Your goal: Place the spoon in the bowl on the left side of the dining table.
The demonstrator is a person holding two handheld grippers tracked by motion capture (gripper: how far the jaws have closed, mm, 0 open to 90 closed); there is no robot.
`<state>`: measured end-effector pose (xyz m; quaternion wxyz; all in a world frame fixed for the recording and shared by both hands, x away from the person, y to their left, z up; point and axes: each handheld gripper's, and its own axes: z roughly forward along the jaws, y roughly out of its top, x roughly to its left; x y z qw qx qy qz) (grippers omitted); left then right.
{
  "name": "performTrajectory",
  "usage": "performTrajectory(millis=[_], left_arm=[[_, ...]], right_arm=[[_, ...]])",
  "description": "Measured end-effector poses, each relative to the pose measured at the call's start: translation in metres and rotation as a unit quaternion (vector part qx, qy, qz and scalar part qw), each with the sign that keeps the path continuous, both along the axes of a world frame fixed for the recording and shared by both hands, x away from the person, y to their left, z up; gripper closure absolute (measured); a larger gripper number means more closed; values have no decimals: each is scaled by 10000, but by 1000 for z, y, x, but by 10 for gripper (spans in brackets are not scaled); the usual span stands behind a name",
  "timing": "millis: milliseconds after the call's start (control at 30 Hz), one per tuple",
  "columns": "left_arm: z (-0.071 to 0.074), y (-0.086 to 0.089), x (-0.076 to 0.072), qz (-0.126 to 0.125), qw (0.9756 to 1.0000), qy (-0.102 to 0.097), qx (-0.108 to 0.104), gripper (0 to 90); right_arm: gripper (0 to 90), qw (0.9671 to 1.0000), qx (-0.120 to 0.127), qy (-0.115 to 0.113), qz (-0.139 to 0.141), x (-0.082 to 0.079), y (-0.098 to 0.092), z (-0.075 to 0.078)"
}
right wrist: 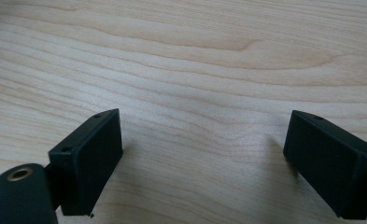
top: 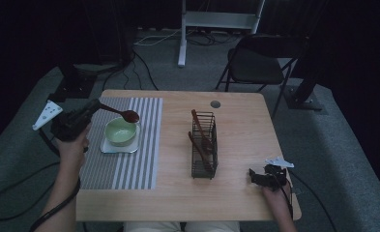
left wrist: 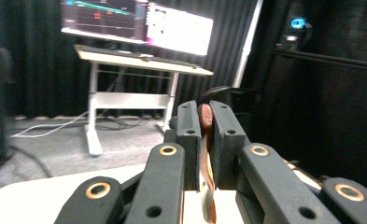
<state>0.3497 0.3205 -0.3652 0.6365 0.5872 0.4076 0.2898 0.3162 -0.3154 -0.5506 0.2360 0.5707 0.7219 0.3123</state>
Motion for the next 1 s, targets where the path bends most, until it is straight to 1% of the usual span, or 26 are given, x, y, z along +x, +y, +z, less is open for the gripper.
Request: performTrajectory(millis=[67, 100, 133, 200, 233, 300, 400, 467, 533, 567, 600, 633, 667, 733, 867, 900, 1000], left_arm=[[-7, 3, 2, 158, 9998, 77, 21, 836], [-11, 6, 3, 161, 9998, 142, 6, 836], [-15, 7, 4, 257, 9995, 171, 18, 836], [-23, 11, 7, 265, 9992, 249, -135, 836], [-26, 12, 7, 317, 9990, 274, -156, 836], [-31, 13, 8, 347, 9988, 309, -138, 836], [-39, 16, 9, 492, 9980, 379, -128, 836], [-44, 17, 10, 572, 9974, 440, -83, 836], [-51, 20, 11, 640, 9964, 538, -115, 836], [-54, 20, 11, 669, 9962, 554, -110, 836], [-57, 21, 12, 670, 9958, 596, -170, 836], [-57, 21, 12, 670, 9958, 596, -170, 836], [-65, 22, 14, 816, 9941, 696, -160, 836], [-71, 23, 16, 899, 9929, 759, -173, 836], [-78, 23, 18, 906, 9916, 892, -219, 836], [-80, 23, 19, 908, 9912, 917, -278, 836], [-85, 24, 18, 979, 9898, 990, -301, 836]], right_arm=[[110, 10000, -1, 0, 1, 0, 0, 0], [110, 10000, -3, -1, -2, 0, 0, 0], [111, 10000, -4, -1, -11, 0, 0, 0], [111, 10000, -7, -3, -12, 0, 0, 0], [111, 10000, -8, -4, -10, 0, 0, 0], [111, 10000, -7, -3, -11, 0, 0, 0], [111, 10000, -8, -5, -10, 0, 0, 0], [111, 10000, -6, -2, -12, 0, 0, 0], [111, 10000, -5, -3, -12, 0, 0, 0], [111, 10000, -9, -3, -9, 0, 0, 0], [111, 10000, -10, -3, -8, 0, 0, 0], [111, 10000, -10, -3, -8, 0, 0, 0], [111, 10000, -6, -3, -11, 0, 0, 0], [111, 10000, -7, -3, -11, 0, 0, 0], [111, 10000, -10, -4, -8, 0, 0, 0], [111, 10000, -7, -3, -11, 0, 0, 0], [111, 10000, -10, -4, -7, 0, 0, 0]])
